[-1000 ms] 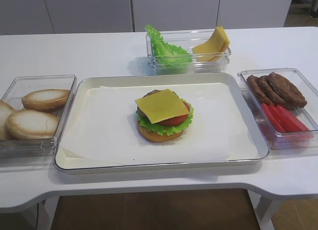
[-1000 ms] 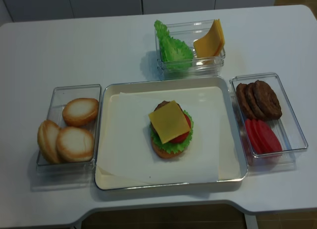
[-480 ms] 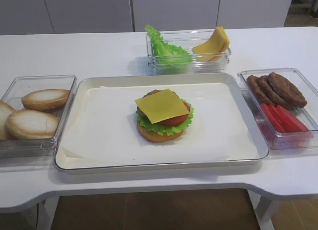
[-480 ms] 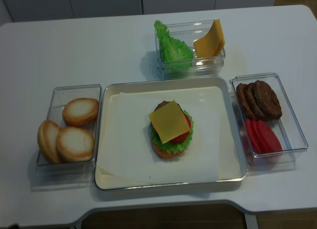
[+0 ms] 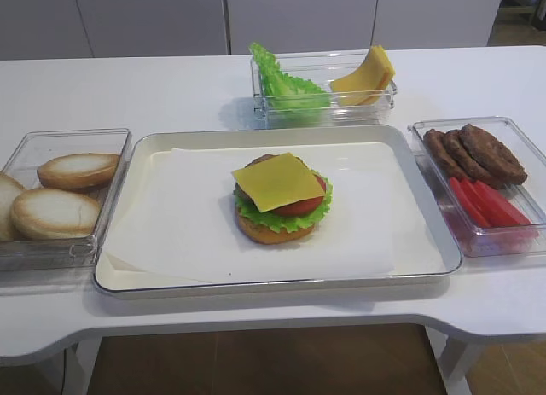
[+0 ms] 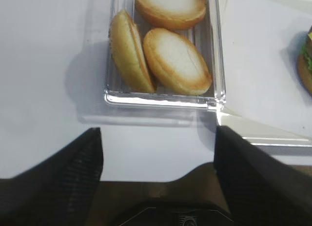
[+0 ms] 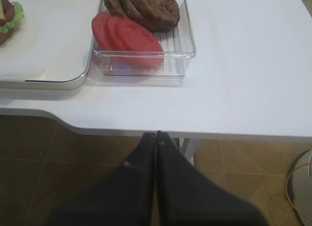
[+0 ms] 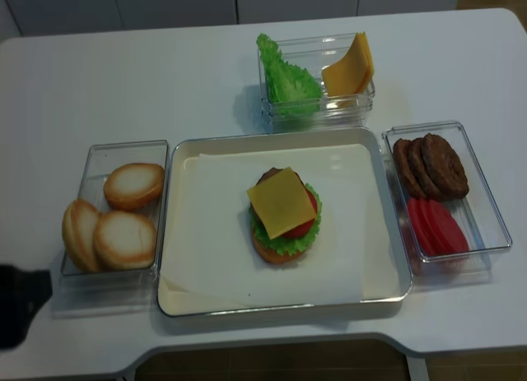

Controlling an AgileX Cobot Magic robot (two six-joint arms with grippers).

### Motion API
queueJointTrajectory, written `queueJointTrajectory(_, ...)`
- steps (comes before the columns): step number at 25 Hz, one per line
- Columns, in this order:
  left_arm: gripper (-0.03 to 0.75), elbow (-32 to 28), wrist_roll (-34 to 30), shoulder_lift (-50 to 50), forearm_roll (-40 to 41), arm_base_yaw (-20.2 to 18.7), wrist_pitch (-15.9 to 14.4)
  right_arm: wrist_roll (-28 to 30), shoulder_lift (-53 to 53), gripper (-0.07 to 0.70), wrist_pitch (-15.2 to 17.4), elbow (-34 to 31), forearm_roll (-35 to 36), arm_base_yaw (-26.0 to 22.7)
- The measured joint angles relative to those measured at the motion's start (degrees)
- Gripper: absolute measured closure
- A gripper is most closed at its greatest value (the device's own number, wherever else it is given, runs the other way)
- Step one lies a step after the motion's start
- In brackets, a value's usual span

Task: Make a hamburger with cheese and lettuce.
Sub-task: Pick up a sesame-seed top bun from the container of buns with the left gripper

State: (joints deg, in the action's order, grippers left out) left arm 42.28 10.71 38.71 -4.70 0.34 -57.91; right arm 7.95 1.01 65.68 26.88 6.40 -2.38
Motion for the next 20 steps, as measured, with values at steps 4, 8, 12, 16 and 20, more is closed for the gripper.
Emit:
queueJointTrajectory(4, 0.188, 5.0, 1.2, 9.1, 0.5, 0.0, 1.6, 0.0, 0.0, 0.673, 0.0, 0.0, 0.0, 0.0)
queueJointTrajectory(8, 0.188, 10.0, 3.3, 18.1, 1.0, 0.0, 2.2, 0.0, 0.0, 0.673, 0.0, 0.0, 0.0, 0.0)
queueJointTrajectory(12, 0.188, 12.8, 5.5, 25.5, 1.0, -0.1, 2.3, 0.0, 0.0, 0.673, 0.0, 0.0, 0.0, 0.0)
queueJointTrajectory(16, 0.188, 13.1, 6.7, 31.2, 1.0, -0.1, 2.3, 0.0, 0.0, 0.673, 0.0, 0.0, 0.0, 0.0)
queueJointTrajectory(20, 0.188, 13.1, 7.0, 34.7, 1.6, -0.1, 3.3, 0.0, 0.0, 0.673, 0.0, 0.0, 0.0, 0.0)
